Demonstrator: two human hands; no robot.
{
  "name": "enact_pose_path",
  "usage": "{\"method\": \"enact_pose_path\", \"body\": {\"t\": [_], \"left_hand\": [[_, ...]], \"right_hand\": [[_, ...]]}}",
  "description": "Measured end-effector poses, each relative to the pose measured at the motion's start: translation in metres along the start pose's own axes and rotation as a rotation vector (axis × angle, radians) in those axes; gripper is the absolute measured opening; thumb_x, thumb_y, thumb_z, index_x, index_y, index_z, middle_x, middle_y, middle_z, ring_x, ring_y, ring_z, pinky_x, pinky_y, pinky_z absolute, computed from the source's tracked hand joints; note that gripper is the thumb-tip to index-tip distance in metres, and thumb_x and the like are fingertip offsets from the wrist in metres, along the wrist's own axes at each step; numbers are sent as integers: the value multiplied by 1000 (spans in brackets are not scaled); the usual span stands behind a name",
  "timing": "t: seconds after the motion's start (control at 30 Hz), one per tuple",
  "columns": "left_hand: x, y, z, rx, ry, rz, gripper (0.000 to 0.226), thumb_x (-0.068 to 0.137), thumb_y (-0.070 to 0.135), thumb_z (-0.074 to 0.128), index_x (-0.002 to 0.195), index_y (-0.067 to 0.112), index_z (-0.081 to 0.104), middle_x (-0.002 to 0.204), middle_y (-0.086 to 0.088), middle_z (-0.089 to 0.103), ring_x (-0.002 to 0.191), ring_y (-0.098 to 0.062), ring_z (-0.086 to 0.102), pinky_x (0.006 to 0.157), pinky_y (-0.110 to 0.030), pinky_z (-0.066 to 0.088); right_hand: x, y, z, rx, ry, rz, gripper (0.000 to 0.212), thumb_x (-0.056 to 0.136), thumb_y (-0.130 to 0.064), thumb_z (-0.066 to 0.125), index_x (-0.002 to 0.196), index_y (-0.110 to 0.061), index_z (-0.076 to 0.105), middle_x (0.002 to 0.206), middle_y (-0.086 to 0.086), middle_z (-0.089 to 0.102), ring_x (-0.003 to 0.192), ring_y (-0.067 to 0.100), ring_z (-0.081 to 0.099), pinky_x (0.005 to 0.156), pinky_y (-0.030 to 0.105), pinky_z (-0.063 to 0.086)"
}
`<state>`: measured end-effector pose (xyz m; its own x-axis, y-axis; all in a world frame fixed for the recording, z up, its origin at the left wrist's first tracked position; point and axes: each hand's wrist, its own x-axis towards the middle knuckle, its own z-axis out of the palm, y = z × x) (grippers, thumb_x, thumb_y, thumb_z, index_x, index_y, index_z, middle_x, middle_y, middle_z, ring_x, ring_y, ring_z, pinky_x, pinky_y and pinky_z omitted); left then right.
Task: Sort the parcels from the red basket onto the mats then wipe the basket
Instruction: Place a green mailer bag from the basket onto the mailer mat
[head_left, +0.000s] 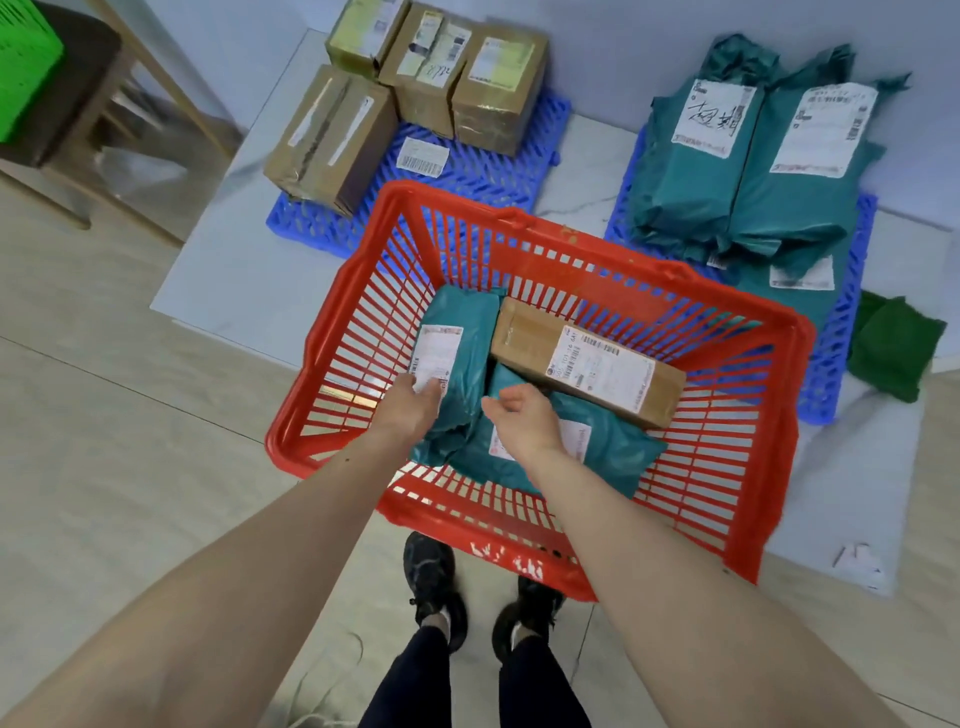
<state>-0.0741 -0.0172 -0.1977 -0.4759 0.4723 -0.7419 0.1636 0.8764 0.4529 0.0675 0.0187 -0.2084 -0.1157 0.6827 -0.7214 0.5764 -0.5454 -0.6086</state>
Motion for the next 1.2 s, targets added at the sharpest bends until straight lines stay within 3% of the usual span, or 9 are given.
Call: {"method": "enact_pose_path", "body": {"t": [0.07, 0.17, 0.27, 0.33, 0.43, 0.5, 0.7, 0.9, 1.2], "left_hand": [[8, -3, -1, 12, -40, -10, 50, 100, 38, 37, 142, 11, 39, 146, -12, 48, 126, -34, 52, 104, -48, 45], [15, -2, 0, 6, -91, -11, 48, 101, 33, 35, 143, 9, 38, 145, -11, 46, 125, -32, 51, 103, -38, 43], [23, -2, -1, -16, -119, -33, 46, 101, 30, 33, 143, 11, 38, 146, -12, 46, 125, -31, 50, 105, -42, 43], [26, -3, -3, -29, -129, -29, 46, 101, 31, 33, 143, 11, 38, 147, -11, 46, 127, -31, 50, 107, -44, 42], [29, -5, -5, -23, -145, -20, 47, 103, 32, 31, 144, 11, 38, 147, -11, 45, 128, -30, 49, 106, -40, 42], [29, -4, -6, -13, -138, -19, 47, 103, 33, 31, 143, 12, 40, 147, -10, 46, 126, -30, 50, 103, -40, 44], [19, 4, -14, -47, -115, 11, 46, 103, 35, 34, 142, 11, 42, 140, -10, 53, 107, -22, 56, 82, -31, 43], [-5, 17, -26, -164, -105, 56, 47, 100, 40, 47, 140, 17, 41, 128, -3, 61, 99, -19, 60, 77, -31, 44], [-65, 53, -44, -482, -107, 130, 45, 90, 39, 66, 125, 19, 46, 114, -3, 68, 93, -20, 70, 82, -38, 58]], "right_hand": [[12, 0, 17, -14, -3, 32, 40, 90, -39, 66, 120, -13, 61, 118, 2, 66, 111, 22, 62, 98, 35, 48], [26, -4, 35, -56, 6, 60, 33, 88, -45, 65, 103, -15, 65, 108, 6, 70, 100, 26, 65, 82, 31, 49], [37, -6, 45, -36, 47, 96, 41, 87, -47, 65, 111, -13, 66, 109, 4, 68, 100, 26, 65, 81, 31, 49], [42, -9, 48, -43, 87, 105, 33, 89, -43, 66, 100, -13, 64, 102, 4, 65, 95, 25, 63, 76, 30, 46], [48, -11, 47, -105, 146, 84, 34, 93, -31, 62, 67, -17, 45, 84, 6, 58, 81, 25, 55, 71, 28, 40], [48, -14, 46, -125, 158, 56, 41, 94, -25, 60, 63, -17, 36, 74, 4, 50, 76, 23, 48, 69, 28, 38], [33, -22, 36, 4, 112, -8, 33, 97, -17, 55, 69, -16, 36, 73, 2, 48, 66, 17, 45, 58, 30, 37], [4, -30, 2, 19, 54, -77, 27, 101, -17, 48, 75, -18, 40, 74, -2, 46, 67, 14, 45, 61, 30, 38], [-46, -60, -70, 18, -76, -170, 20, 99, -24, 49, 107, -7, 57, 113, 19, 65, 104, 33, 65, 93, 52, 53]]}}
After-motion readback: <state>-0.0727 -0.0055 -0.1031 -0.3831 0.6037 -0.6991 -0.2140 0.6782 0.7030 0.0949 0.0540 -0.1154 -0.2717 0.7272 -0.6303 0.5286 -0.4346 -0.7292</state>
